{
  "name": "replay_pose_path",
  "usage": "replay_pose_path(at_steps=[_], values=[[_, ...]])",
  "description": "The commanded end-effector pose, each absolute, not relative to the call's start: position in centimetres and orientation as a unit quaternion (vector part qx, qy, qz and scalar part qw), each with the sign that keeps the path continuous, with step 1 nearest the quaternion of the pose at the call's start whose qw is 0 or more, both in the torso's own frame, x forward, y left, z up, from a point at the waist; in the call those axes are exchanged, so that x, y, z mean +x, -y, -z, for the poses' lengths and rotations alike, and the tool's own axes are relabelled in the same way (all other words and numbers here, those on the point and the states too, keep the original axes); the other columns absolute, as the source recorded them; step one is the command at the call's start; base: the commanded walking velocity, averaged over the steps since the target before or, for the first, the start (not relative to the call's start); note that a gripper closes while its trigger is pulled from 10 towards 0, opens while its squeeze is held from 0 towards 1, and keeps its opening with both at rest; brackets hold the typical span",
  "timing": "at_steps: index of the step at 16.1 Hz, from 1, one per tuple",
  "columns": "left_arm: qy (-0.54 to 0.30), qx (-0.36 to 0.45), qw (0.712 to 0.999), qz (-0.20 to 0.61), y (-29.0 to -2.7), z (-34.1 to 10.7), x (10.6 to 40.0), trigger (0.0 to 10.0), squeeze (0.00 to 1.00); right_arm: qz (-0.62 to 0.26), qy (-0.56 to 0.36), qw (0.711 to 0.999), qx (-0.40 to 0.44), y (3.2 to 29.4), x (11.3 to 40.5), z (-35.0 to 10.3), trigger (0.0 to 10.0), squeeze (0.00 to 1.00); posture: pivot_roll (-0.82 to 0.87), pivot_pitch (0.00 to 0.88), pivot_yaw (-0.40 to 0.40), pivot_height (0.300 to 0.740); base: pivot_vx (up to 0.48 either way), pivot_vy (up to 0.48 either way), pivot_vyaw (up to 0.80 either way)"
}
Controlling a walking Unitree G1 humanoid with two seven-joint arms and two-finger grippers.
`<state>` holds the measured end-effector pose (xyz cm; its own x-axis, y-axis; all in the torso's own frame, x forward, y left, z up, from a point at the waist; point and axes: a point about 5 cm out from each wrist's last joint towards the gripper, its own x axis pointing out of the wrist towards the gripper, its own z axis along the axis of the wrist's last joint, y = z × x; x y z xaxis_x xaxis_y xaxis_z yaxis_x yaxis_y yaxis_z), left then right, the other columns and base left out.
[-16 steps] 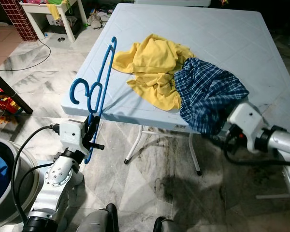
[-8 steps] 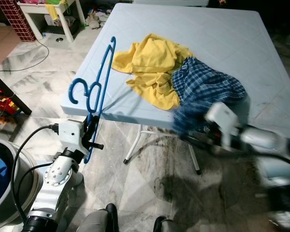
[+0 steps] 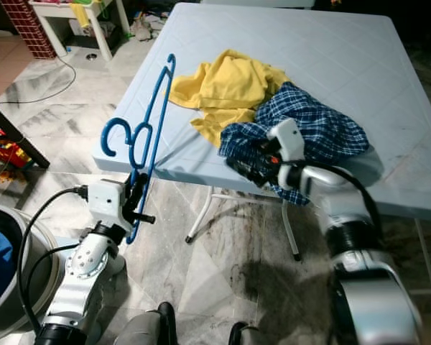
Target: Hang hanger
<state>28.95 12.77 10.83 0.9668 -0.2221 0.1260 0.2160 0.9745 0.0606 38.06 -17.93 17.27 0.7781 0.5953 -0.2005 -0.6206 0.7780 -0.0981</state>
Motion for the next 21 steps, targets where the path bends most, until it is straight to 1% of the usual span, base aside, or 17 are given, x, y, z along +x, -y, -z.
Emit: replay_pose_path(at_steps=[1, 2, 3, 6, 8, 9, 10, 12, 13, 14, 15, 17, 18, 19, 21], values=[[0.001, 0.028, 0.995, 0.096, -13.4, -8.4, 28.3, 10.0, 0.0, -0.195, -0.048, 0.972, -0.123, 19.5, 39.5, -18.8, 10.0, 0.0, 0.08, 0.202, 0.008, 0.74, 0.0, 0.0, 0.0], [0.0, 0.028, 0.995, 0.092, -13.5, -8.3, 28.3, 10.0, 0.0, -0.126, -0.014, 0.984, -0.122, 20.5, 40.1, -20.5, 10.0, 0.0, 0.09, 0.203, 0.003, 0.74, 0.0, 0.0, 0.0], [0.0, 0.029, 0.996, 0.09, -13.6, -8.3, 28.2, 10.0, 0.0, -0.095, 0.021, 0.989, -0.113, 21.1, 40.3, -21.8, 10.0, 0.0, 0.09, 0.205, 0.004, 0.74, 0.0, 0.0, 0.0], [0.0, 0.028, 0.996, 0.089, -13.7, -8.3, 28.2, 10.0, 0.0, -0.053, 0.072, 0.989, -0.121, 22.1, 40.3, -23.4, 10.0, 0.0, 0.09, 0.205, 0.005, 0.74, 0.0, 0.0, 0.0], [-0.001, 0.028, 0.995, 0.093, -13.6, -8.3, 28.3, 10.0, 0.0, -0.022, 0.091, 0.988, -0.123, 23.3, 40.1, -23.8, 10.0, 0.0, 0.08, 0.202, 0.011, 0.74, 0.0, 0.0, 0.0], [-0.001, 0.027, 0.995, 0.096, -13.4, -8.3, 28.4, 10.0, 0.0, -0.028, 0.088, 0.989, -0.114, 23.5, 40.0, -23.7, 10.0, 0.0, 0.08, 0.202, 0.011, 0.74, 0.0, 0.0, 0.0], [-0.002, 0.027, 0.994, 0.101, -13.3, -8.3, 28.4, 10.0, 0.0, -0.082, 0.08, 0.988, -0.105, 23.0, 39.8, -23.2, 10.0, 0.0, 0.08, 0.202, 0.015, 0.74, 0.0, 0.0, 0.0], [-0.006, 0.026, 0.994, 0.106, -13.2, -8.2, 28.3, 10.0, 0.0, -0.137, 0.054, 0.977, -0.152, 22.4, 39.5, -22.0, 10.0, 0.0, 0.07, 0.203, 0.016, 0.74, 0.0, 0.0, 0.0], [-0.013, 0.028, 0.993, 0.115, -13.2, -7.9, 28.1, 10.0, 0.0, -0.179, 0.031, 0.961, -0.207, 22.9, 38.3, -20.2, 10.0, 0.0, 0.07, 0.205, 0.012, 0.74, 0.0, 0.0, 0.0], [-0.013, 0.028, 0.993, 0.116, -13.2, -7.8, 28.0, 10.0, 0.0, -0.182, 0.031, 0.959, -0.214, 23.2, 38.0, -20.0, 10.0, 0.0, 0.07, 0.206, 0.01, 0.74, 0.0, 0.0, 0.0], [-0.013, 0.029, 0.993, 0.115, -13.3, -7.7, 27.8, 10.0, 0.0, -0.171, 0.032, 0.961, -0.217, 24.3, 37.1, -19.3, 10.0, 0.0, 0.06, 0.207, 0.005, 0.74, 0.0, 0.0, 0.0], [-0.012, 0.028, 0.993, 0.113, -13.5, -7.6, 27.8, 10.0, 0.0, -0.157, 0.039, 0.966, -0.203, 25.2, 36.2, -18.9, 10.0, 0.0, 0.05, 0.207, 0.007, 0.74, 0.0, 0.0, 0.0], [-0.012, 0.028, 0.993, 0.112, -13.5, -7.6, 27.8, 10.0, 0.0, -0.147, 0.048, 0.971, -0.182, 25.5, 35.8, -18.8, 10.0, 0.0, 0.05, 0.207, 0.008, 0.74, 0.0, 0.0, 0.0], [-0.012, 0.029, 0.993, 0.116, -13.4, -7.6, 27.9, 10.0, 0.0, -0.139, 0.068, 0.977, -0.148, 25.9, 34.7, -18.6, 10.0, 0.0, 0.03, 0.207, 0.024, 0.74, 0.0, 0.0, 0.0], [-0.011, 0.031, 0.991, 0.133, -13.0, -7.7, 28.3, 10.0, 0.0, -0.172, 0.086, 0.975, -0.11, 25.6, 32.9, -18.6, 10.0, 0.0, 0.01, 0.204, 0.045, 0.74, 0.0, 0.0, 0.0]])
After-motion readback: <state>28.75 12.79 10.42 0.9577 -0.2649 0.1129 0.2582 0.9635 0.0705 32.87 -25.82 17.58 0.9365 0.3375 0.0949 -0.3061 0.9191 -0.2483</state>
